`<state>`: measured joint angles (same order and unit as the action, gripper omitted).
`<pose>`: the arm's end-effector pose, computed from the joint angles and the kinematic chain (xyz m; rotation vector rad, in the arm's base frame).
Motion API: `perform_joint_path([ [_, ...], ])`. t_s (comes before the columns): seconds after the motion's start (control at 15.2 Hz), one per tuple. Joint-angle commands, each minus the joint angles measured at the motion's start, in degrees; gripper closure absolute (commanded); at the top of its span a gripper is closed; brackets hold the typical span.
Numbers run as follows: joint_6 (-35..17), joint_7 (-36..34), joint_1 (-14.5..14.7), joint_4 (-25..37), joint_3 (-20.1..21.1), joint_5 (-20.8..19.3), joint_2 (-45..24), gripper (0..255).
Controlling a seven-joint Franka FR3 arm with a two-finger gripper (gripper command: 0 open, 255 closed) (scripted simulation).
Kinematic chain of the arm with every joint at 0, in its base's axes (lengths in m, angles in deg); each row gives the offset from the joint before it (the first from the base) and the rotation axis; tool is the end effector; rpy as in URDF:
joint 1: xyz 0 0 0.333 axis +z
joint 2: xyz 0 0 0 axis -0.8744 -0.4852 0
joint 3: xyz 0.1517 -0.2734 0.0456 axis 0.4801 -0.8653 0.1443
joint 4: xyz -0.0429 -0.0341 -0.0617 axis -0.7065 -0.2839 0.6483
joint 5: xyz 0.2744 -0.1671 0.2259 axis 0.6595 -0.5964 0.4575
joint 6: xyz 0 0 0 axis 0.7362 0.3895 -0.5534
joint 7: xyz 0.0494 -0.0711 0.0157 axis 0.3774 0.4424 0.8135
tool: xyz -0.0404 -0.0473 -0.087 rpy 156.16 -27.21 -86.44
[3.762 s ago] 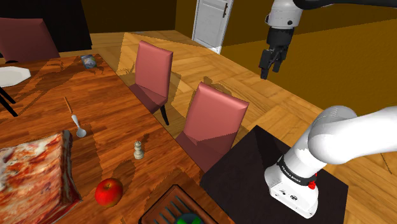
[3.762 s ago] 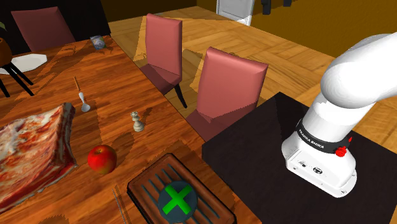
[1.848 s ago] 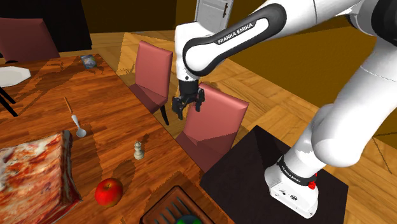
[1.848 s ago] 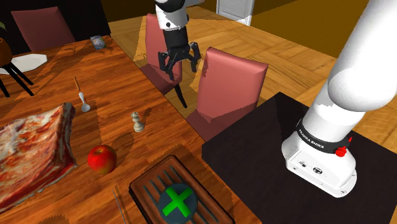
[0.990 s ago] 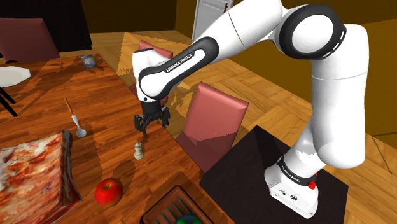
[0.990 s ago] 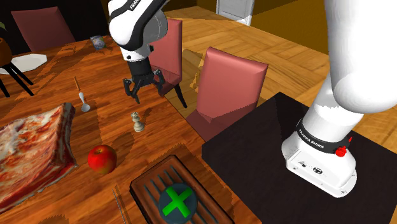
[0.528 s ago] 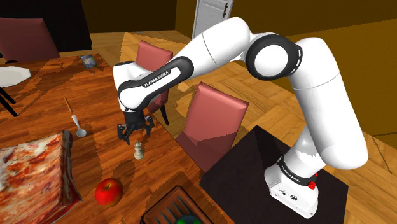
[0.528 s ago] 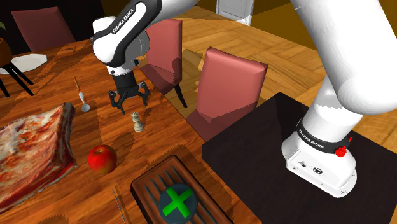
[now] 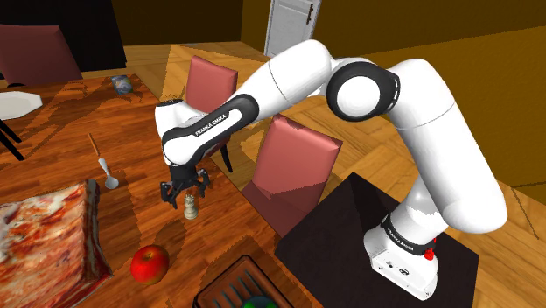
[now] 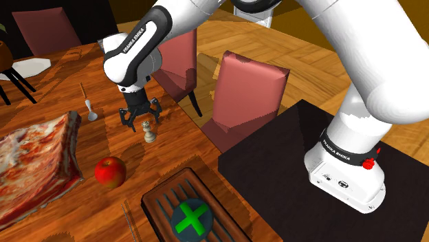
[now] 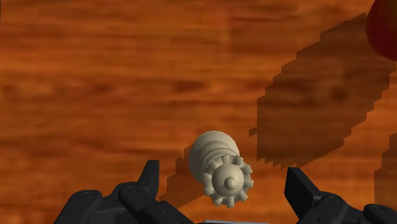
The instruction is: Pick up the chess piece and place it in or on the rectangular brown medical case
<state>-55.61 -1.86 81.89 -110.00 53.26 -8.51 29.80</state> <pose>0.5930 0.3618 0.1334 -3.0718 0.1656 0.3767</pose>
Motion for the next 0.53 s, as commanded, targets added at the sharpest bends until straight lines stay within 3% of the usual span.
perform_joint_path([
  [0.0,-0.45,-0.05,0.11,-0.01,-0.03,-0.04,-0.41,0],
  [0.4,-0.44,-0.05,0.11,0.00,-0.03,-0.04,-0.41,0],
  [0.46,-0.44,-0.05,0.11,0.00,-0.03,-0.04,-0.41,255],
])
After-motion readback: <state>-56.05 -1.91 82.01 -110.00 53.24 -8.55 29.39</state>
